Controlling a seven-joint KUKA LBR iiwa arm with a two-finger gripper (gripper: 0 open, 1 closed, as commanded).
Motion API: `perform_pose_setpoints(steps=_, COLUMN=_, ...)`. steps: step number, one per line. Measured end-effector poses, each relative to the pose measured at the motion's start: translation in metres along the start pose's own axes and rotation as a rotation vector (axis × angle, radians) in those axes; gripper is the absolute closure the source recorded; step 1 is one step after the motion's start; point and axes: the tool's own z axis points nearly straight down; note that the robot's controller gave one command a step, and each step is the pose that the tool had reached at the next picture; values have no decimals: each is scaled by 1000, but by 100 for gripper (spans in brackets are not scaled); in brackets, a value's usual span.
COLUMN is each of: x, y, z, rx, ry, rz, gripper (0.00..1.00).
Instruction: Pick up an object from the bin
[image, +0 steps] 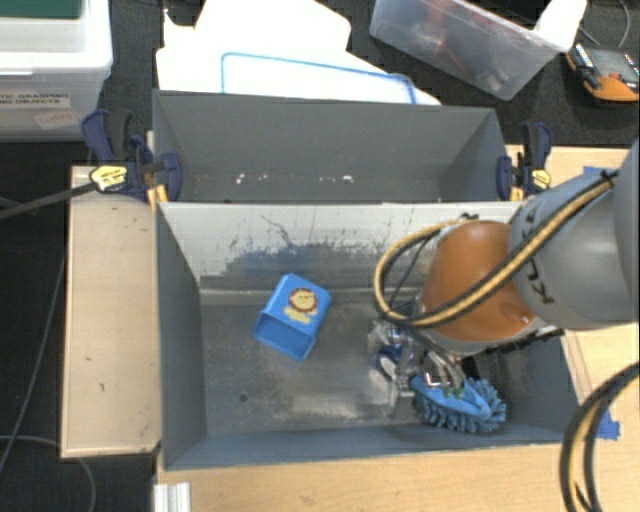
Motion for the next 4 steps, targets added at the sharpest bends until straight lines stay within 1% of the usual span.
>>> perform_pose_setpoints(steps=1, x=-32, y=15, z=-31, rx=-1, ry=-8, rz=60, gripper=0)
perform_pose_setpoints(steps=2, x=-7, y=-12, z=-77, rx=0, ry=-11, rz=-22, gripper=100)
perform_pose_setpoints(steps=3, x=-7, y=-12, z=-77, rx=0, ry=-11, rz=-21, gripper=100)
perform_pose_setpoints(steps=4, x=-6, y=-14, z=-76, rx=-1, ry=-11, rz=-56, gripper=100)
